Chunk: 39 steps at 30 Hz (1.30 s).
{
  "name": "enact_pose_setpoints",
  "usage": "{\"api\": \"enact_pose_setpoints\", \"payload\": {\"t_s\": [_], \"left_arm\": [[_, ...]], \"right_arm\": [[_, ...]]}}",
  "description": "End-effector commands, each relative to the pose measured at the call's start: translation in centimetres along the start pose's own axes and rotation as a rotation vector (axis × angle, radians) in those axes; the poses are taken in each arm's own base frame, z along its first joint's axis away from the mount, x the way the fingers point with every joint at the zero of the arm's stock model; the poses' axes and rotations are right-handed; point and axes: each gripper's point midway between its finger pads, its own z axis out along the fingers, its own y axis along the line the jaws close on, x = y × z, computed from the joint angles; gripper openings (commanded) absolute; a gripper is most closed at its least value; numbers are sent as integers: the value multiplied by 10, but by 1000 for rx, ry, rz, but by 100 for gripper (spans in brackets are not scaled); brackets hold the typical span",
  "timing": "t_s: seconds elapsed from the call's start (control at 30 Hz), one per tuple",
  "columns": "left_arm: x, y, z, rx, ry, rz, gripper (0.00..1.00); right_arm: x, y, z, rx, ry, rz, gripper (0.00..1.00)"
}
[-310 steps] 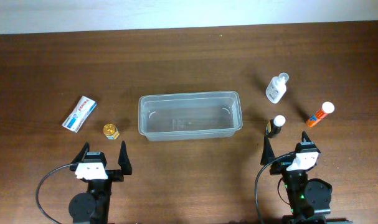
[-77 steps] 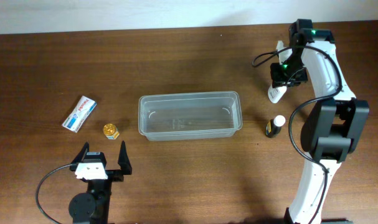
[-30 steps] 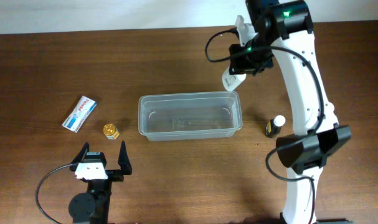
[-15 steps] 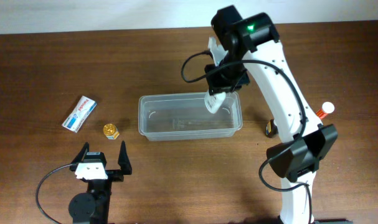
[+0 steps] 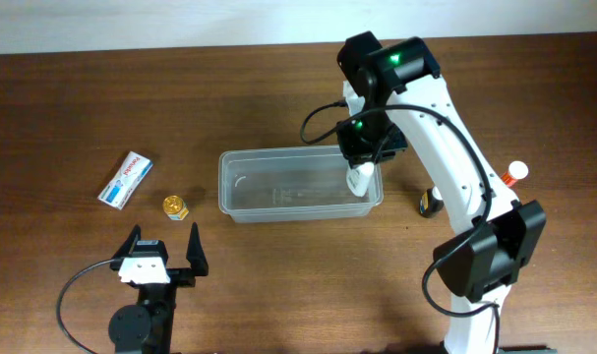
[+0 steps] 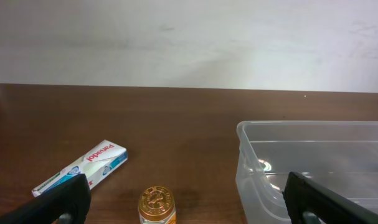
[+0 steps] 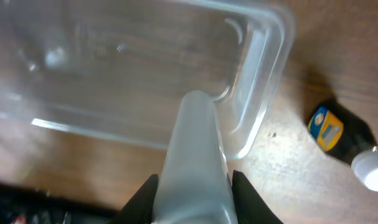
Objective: Pack container
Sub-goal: 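Carry the spray bottle with the right gripper into the container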
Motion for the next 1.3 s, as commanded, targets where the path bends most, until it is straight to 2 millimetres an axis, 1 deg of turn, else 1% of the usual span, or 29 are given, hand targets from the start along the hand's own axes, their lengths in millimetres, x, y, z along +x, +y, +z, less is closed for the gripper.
{"api": "enact_pose_setpoints", "payload": {"t_s": [0.0,0.17,0.4,0.63,0.77,1.03,1.27], "left_arm": [[2,2,0,-12,3,18,99],[2,2,0,-12,3,18,99],[2,2,0,-12,3,18,99],[2,2,0,-12,3,18,99],[2,2,0,-12,3,18,99],[2,2,0,-12,3,18,99],[2,2,0,-12,3,18,99]], "right_arm": [[-1,-9,5,44,-21,53,21],[-6,-18,24,92,-28,118,21],[-17,-15,40,85,-66,124,21],[-24,-12,58,136,-108,149,21],[-25,-12,65,170,-127,174,21],[-27,-12,79,166,-137,191,21],[-28,-12,84,162,-144,198,21]]}}
